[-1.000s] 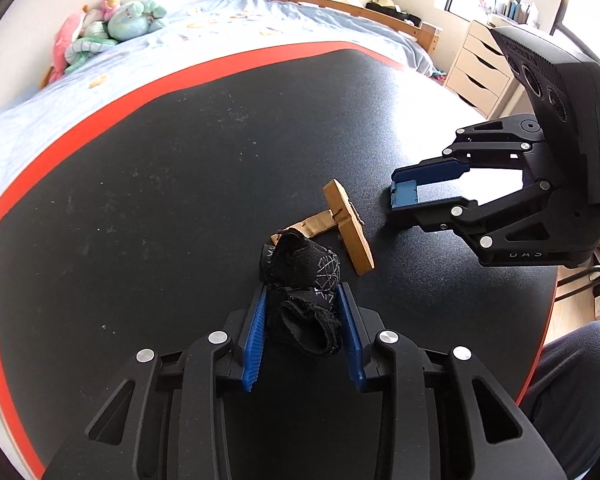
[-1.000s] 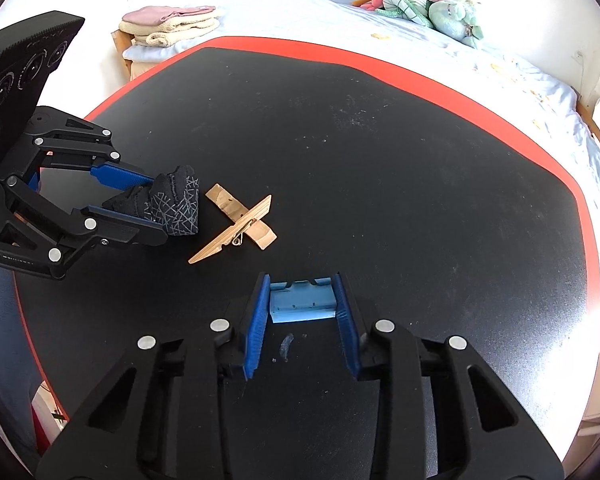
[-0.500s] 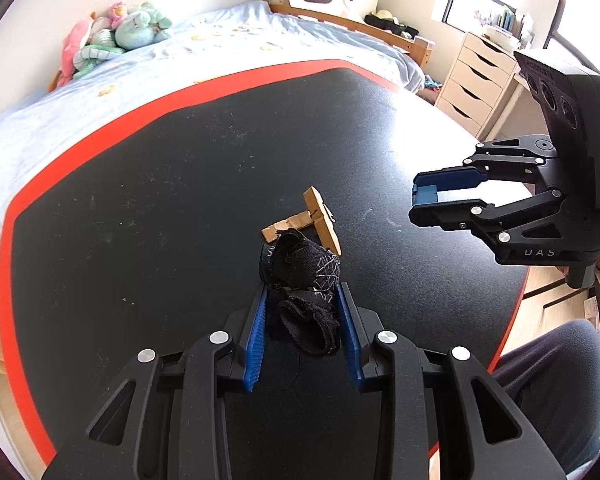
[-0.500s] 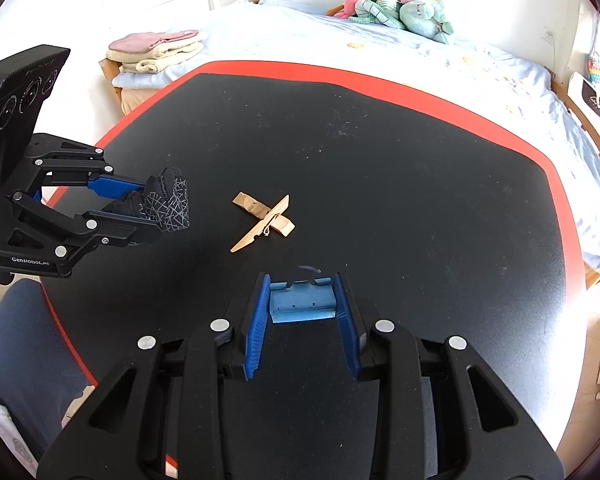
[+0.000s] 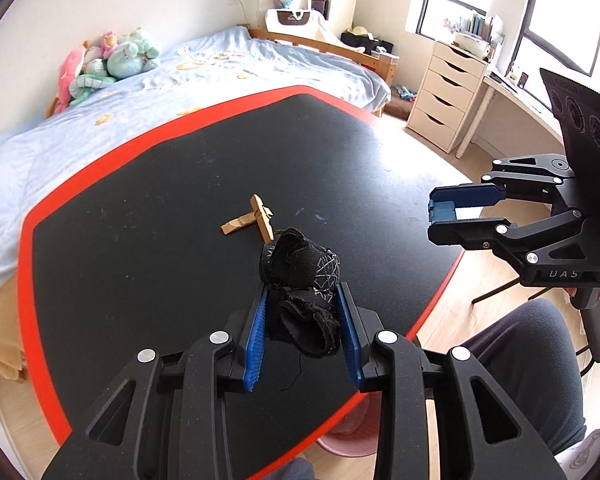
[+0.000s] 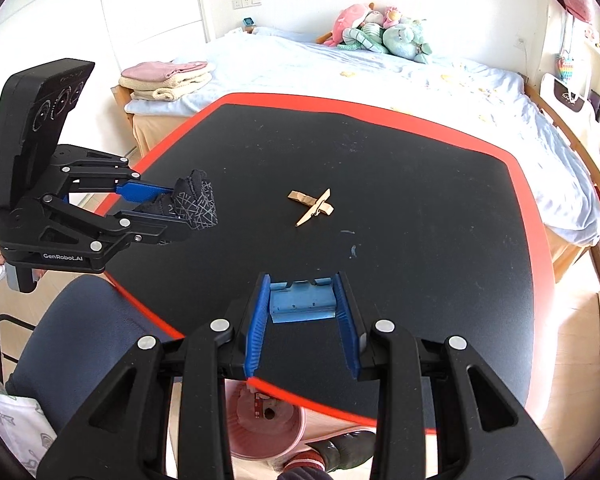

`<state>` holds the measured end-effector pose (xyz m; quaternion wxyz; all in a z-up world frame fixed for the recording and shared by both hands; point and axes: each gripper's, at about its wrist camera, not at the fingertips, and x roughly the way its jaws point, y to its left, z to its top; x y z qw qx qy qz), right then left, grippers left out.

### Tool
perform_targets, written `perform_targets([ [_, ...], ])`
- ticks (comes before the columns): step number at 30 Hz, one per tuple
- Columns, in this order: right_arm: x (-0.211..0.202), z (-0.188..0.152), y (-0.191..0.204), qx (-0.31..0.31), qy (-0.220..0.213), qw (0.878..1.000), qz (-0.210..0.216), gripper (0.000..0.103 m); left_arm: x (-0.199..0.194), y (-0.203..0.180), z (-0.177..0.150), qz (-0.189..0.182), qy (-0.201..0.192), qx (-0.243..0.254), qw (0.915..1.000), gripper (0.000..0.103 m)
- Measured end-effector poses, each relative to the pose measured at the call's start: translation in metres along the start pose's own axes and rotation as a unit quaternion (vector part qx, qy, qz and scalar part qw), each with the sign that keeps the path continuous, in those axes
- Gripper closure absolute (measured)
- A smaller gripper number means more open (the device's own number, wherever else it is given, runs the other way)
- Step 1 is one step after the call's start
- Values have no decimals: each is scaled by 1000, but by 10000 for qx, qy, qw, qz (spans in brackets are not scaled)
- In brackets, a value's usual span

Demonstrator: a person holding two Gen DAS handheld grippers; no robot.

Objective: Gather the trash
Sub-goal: 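Carry sock and blue block over the wastebasket and open both tools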

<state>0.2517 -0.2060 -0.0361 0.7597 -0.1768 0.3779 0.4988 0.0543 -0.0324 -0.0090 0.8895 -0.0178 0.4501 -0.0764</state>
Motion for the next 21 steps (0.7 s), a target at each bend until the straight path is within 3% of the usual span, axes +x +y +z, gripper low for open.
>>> perform_targets([
  [9, -46, -43, 37, 48, -102, 9999, -31, 70, -27, -36, -28, -235, -69, 159, 9996, 70],
  [21, -63, -98, 67, 299, 78, 9995, 84, 70, -35, -66, -69, -448, 140, 235, 9986, 70],
])
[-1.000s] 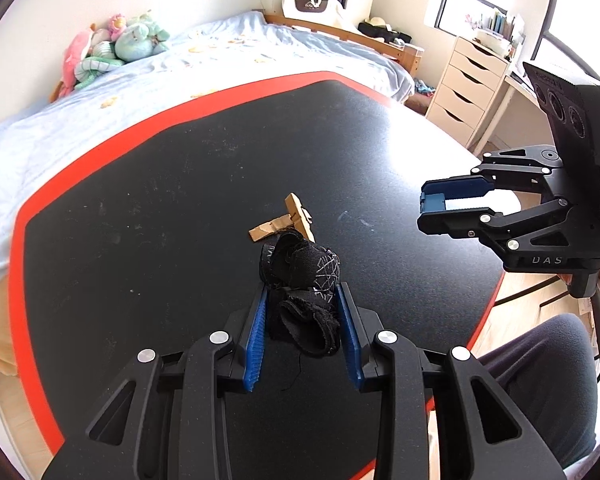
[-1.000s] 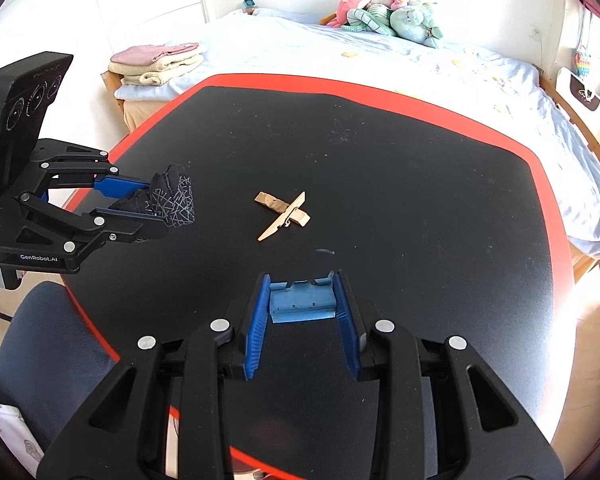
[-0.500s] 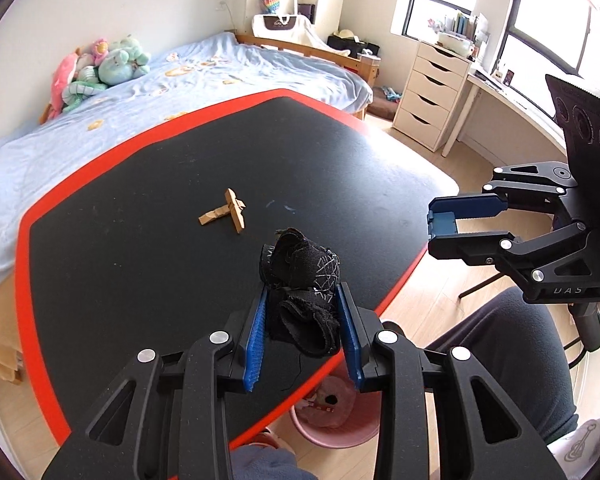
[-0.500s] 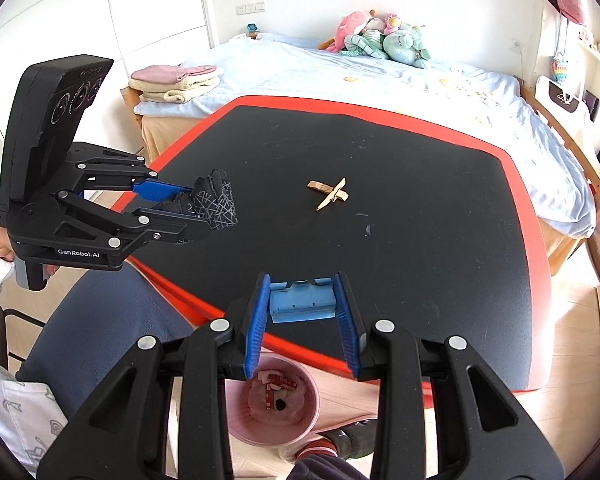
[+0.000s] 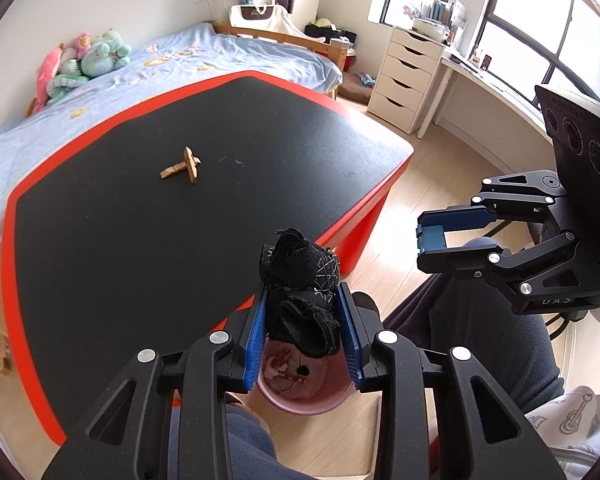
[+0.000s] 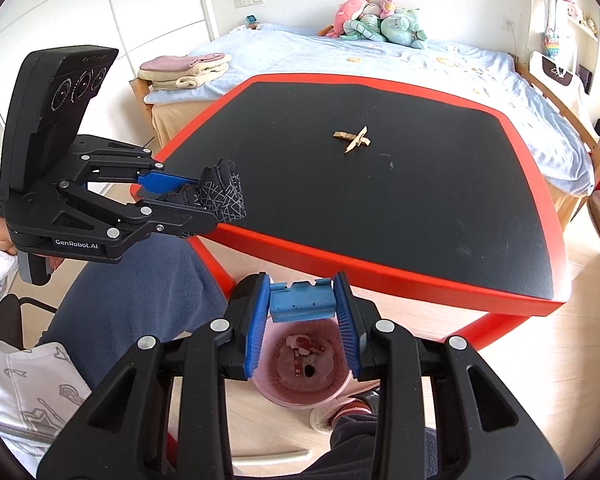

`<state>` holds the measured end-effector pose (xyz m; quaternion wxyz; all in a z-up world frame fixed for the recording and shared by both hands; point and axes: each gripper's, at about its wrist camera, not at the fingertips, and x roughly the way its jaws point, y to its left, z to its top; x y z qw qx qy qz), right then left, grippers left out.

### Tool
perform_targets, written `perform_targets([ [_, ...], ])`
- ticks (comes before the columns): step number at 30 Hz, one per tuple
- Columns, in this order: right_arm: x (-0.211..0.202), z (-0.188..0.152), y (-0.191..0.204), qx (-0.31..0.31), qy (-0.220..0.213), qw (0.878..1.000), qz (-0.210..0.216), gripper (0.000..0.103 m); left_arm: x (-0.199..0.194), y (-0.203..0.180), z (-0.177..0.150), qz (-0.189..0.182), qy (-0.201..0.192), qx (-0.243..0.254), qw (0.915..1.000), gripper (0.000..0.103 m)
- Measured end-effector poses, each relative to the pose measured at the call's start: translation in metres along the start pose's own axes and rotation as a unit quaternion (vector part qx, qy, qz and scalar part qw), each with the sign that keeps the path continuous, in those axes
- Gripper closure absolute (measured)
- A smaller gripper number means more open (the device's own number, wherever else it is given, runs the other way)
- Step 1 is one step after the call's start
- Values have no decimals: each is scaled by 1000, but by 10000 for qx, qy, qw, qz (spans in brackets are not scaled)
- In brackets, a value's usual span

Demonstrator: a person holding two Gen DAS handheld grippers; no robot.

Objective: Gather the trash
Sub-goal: 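Carry sock and blue block over the wastebasket and open both tools, then move both tools back toward the wooden clothespin on the table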

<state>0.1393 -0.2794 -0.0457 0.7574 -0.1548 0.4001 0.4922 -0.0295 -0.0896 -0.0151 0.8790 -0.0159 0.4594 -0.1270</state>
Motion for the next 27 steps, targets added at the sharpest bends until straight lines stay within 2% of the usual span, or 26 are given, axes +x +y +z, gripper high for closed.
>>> perform_targets([
  [8, -2, -13, 8, 39, 30, 10000, 71, 70, -1, -10, -11, -48, 49, 41, 10000, 70],
  [21, -4, -16, 6, 118, -5, 9997, 191, 70, 0, -16, -10, -144, 48, 126, 9998, 68],
  [23, -4, -17, 6, 100, 10, 9998, 197, 69, -1, -16, -10, -184, 30, 113, 9998, 62],
  [24, -3, -17, 5, 96, 26, 9998, 182, 57, -1, -16, -10, -167, 33, 102, 9998, 55],
  [25, -3, -17, 3, 104, 18, 9998, 160, 40, -1, -14, -10, -139, 2, 76, 9999, 39],
  [26, -4, -18, 2, 124, -16, 9998, 140, 32, -2, -13, -11, -107, -43, 39, 9999, 21],
  [27, -4, -19, 2, 147, -52, 9998, 129, 23, -4, -11, -11, -73, -103, -1, 9999, 17],
])
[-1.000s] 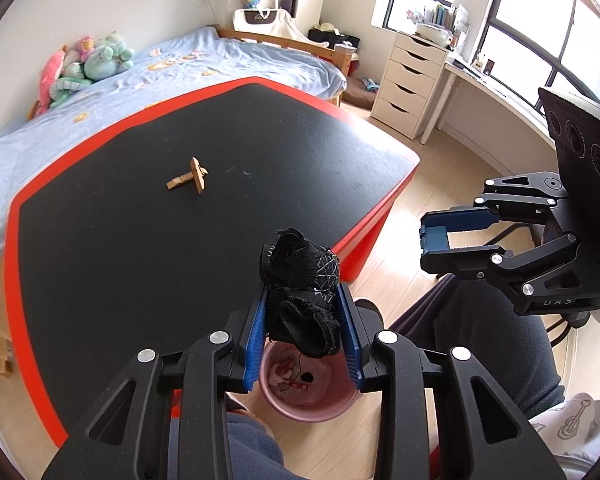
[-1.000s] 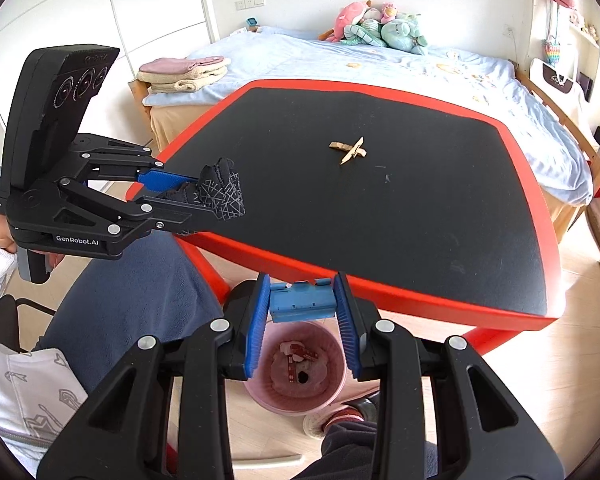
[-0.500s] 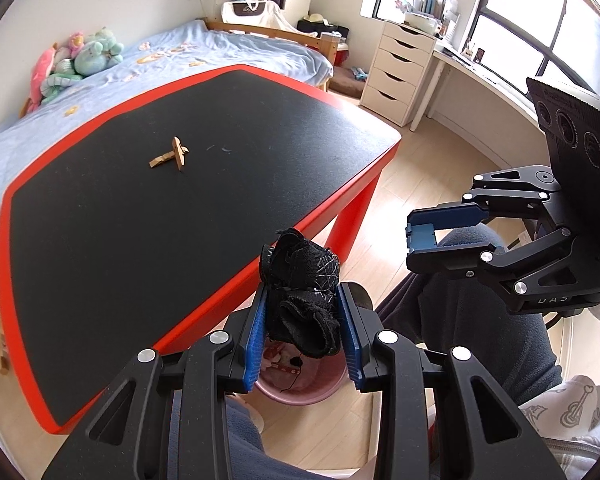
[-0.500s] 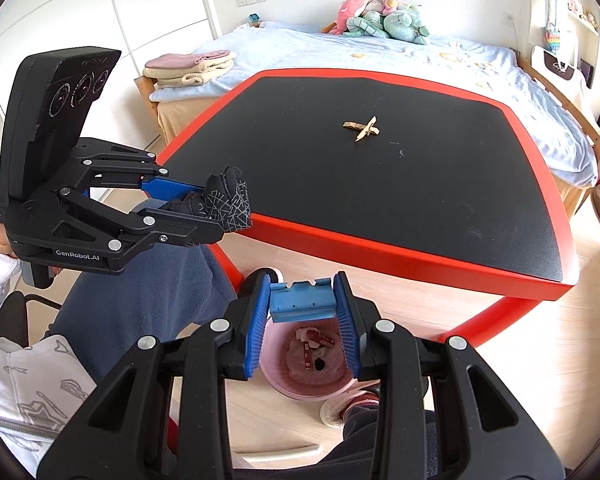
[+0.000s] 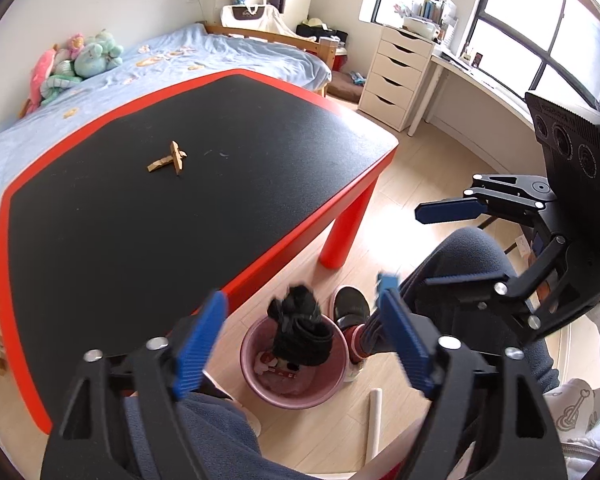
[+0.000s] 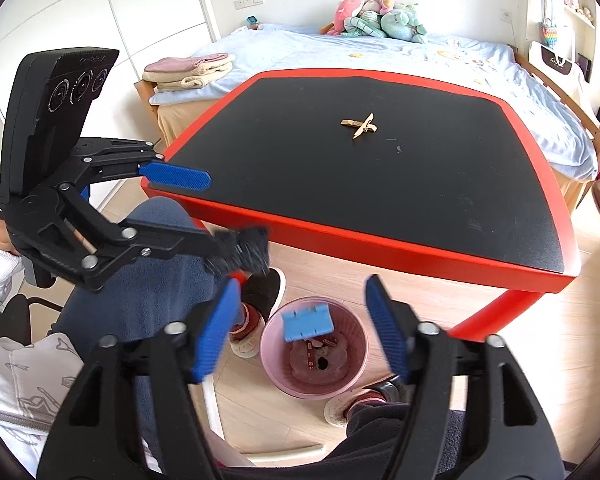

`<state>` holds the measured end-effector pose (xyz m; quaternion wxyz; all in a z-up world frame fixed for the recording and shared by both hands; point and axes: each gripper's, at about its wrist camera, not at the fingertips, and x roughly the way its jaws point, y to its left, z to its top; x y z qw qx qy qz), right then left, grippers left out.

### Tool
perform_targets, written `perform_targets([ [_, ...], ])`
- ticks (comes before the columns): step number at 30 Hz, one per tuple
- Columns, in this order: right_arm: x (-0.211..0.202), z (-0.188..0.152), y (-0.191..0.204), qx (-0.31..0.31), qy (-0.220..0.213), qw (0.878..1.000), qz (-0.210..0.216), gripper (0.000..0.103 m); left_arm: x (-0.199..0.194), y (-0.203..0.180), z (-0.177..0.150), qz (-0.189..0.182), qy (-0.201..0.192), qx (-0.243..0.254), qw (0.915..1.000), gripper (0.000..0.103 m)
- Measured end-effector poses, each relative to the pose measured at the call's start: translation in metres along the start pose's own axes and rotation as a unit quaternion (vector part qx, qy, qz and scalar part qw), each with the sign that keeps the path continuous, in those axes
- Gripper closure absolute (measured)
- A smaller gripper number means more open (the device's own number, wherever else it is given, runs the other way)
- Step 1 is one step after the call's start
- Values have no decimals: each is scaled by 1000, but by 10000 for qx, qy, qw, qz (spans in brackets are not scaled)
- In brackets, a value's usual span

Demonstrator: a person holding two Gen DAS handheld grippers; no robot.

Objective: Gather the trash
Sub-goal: 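Move both tools back toward the wooden clothespin on the table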

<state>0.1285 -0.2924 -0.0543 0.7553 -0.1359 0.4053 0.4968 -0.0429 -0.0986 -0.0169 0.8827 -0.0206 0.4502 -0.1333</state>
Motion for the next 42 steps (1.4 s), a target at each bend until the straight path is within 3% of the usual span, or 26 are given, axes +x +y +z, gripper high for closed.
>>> perform_targets([
  [2, 0, -1, -1, 41, -23, 10000, -9, 14, -1, 4, 0, 117, -22, -63, 9999, 12],
  [7, 4, -1, -3, 153, 0, 9999, -16, 7, -3, 11, 0, 246, -79, -183, 9995, 8],
  [27, 14, 9, -14, 563, 221, 9981, -90, 5, -3, 26, 1, 288, -42, -351, 9990, 8],
  [42, 28, 60, -32, 745, 72, 9965, -373, 5, -2, 75, 32, 636, -300, -452, 9965, 8],
])
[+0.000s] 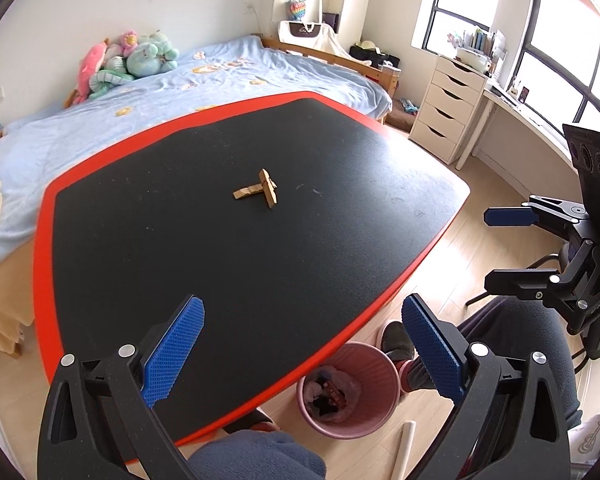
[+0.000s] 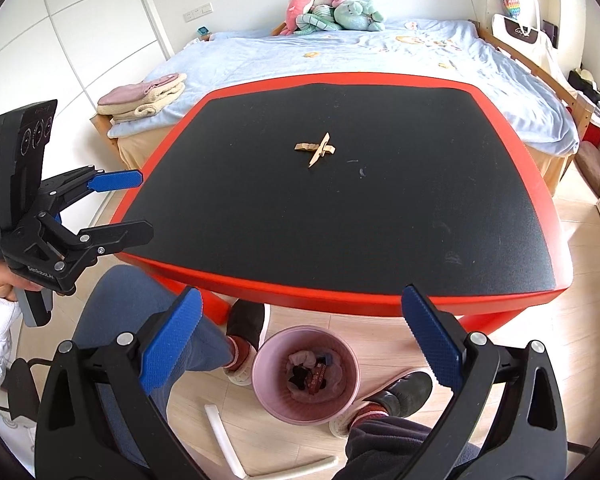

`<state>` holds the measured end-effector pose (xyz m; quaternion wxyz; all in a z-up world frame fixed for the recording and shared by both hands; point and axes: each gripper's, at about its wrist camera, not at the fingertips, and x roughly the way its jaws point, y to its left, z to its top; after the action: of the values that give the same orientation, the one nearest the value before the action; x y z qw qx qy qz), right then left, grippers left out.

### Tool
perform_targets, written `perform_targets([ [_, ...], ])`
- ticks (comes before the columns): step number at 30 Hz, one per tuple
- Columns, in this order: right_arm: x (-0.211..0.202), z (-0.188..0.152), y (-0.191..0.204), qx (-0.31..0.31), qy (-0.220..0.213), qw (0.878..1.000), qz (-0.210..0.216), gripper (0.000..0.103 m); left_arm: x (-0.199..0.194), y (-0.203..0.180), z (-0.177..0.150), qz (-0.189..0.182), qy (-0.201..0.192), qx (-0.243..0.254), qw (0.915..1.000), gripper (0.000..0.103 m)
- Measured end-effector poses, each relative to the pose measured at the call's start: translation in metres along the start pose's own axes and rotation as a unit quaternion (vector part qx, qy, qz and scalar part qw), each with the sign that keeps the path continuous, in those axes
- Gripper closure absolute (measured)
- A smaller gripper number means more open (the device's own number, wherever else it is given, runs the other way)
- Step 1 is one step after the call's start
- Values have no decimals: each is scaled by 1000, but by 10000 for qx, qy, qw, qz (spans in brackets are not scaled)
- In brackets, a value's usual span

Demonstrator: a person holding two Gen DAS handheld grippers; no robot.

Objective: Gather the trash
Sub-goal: 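Move both tools back toward the wooden clothespin on the table, then grasp the wooden clothespin halves with left tool while right tool grasps the other half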

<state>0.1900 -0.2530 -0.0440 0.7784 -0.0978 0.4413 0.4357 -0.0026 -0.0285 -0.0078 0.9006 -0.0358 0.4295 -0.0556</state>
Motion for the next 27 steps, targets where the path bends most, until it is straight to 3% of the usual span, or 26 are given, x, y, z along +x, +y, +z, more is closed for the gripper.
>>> perform_targets([
  [17, 82, 91, -11, 244, 186, 9993, -209, 5, 67, 59, 44, -154, 201, 597, 9979, 8],
  [27, 149, 124, -24, 387, 407, 9977, -390, 5, 116, 91, 63, -338, 365, 950, 9942, 8],
])
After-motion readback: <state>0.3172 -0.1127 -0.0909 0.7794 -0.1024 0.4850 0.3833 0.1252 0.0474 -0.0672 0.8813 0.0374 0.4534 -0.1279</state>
